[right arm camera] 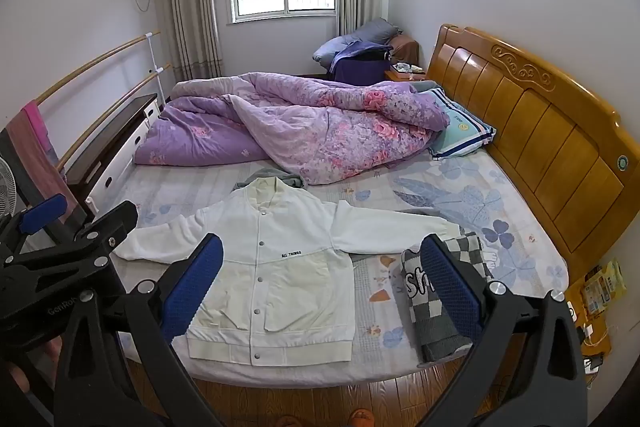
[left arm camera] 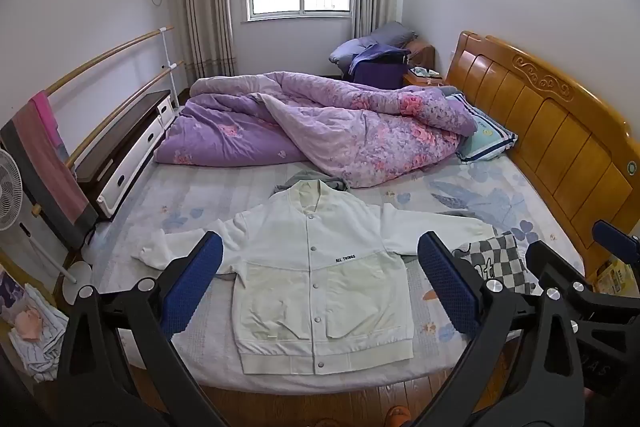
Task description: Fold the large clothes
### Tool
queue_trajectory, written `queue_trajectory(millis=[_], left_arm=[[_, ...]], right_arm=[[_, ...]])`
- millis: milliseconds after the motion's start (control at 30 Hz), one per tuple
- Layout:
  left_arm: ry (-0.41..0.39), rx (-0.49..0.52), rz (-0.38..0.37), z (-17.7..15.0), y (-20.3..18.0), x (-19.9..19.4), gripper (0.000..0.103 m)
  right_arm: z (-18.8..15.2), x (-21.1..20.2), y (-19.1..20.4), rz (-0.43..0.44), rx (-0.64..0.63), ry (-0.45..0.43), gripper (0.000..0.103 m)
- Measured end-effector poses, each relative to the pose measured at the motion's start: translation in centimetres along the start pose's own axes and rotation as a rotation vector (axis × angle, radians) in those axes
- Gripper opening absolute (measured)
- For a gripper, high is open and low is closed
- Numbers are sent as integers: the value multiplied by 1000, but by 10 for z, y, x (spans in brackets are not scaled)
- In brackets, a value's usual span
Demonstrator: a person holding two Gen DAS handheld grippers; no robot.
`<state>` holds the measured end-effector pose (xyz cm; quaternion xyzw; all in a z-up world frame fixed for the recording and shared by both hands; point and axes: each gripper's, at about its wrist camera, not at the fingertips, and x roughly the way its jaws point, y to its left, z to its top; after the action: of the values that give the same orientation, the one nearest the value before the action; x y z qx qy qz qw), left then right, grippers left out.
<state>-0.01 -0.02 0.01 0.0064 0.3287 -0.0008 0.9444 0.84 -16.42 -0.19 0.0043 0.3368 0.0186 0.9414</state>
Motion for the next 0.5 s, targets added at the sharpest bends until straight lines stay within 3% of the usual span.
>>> queue_trajectory(millis=[500], left_arm=[[1,-1,0,-1,2,1,98]], right_arm=[[0,0,0,0,1,-1,95]])
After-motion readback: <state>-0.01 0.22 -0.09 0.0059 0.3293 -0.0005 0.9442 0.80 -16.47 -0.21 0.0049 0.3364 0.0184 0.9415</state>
